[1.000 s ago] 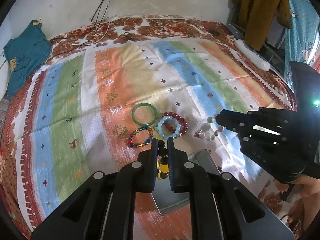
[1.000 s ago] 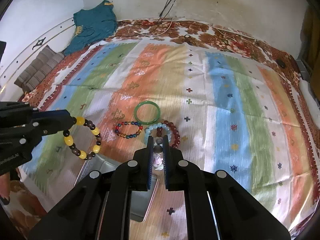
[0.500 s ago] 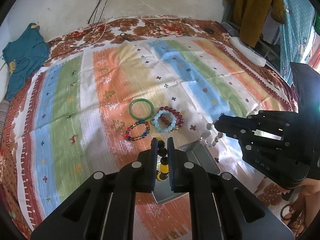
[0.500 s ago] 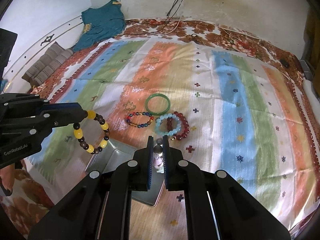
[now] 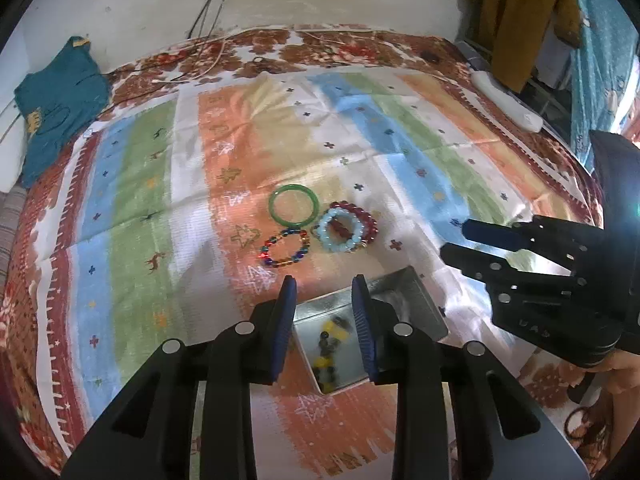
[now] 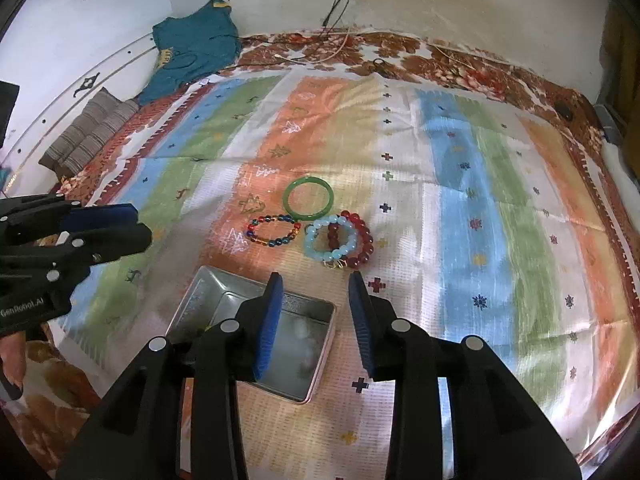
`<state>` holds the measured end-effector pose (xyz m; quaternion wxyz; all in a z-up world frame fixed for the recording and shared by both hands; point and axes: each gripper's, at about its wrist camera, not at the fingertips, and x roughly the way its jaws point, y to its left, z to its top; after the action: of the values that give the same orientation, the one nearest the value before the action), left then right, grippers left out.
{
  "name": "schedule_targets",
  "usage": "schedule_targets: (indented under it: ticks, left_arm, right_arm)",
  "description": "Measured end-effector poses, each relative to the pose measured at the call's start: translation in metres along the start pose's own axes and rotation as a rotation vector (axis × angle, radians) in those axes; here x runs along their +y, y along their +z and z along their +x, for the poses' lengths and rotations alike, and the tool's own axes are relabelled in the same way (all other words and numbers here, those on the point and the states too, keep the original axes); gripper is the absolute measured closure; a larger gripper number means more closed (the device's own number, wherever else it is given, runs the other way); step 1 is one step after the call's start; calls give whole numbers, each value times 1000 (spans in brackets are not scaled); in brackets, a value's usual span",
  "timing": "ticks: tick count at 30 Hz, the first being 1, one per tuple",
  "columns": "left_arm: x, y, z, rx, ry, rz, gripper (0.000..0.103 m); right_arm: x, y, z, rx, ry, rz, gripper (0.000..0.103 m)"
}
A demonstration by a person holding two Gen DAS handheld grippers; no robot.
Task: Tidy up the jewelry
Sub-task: 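Open both tools to drop the bracelets into the silver tin, then grasp the multicolour crystal bracelet with left tool while right tool grasps light blue bracelet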
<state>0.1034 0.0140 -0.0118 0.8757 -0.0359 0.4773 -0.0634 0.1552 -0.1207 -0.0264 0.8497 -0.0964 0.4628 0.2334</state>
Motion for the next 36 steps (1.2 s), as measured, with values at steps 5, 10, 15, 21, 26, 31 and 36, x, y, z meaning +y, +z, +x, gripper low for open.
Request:
schedule_targets:
  ticks: [5, 10, 15, 21, 26, 31, 36]
  left_arm:
    - [8, 4, 7, 12, 25, -21, 67]
    - [22, 10, 21, 35, 56, -67, 63]
    - [39, 21, 37, 58, 85, -117, 58]
    - [47, 28, 65, 117, 128, -110, 58]
    - [55, 33, 78, 138, 147, -123, 58]
    - [56, 39, 91, 158, 151, -121, 58]
    - [58, 43, 105, 181, 151, -116, 58]
  right_arm:
    - [-9, 5, 10, 28, -5, 25, 65]
    - [-13, 11, 26, 62, -24, 28, 61]
    - [-12, 18, 42, 80, -43, 6, 55]
    - [-12, 24, 63, 123, -33, 6, 50]
    - [-13, 29, 79, 151, -47, 16, 50]
    - [-13, 31, 88, 169, -50, 15, 50]
    - [-13, 35, 95, 179, -36, 17, 50]
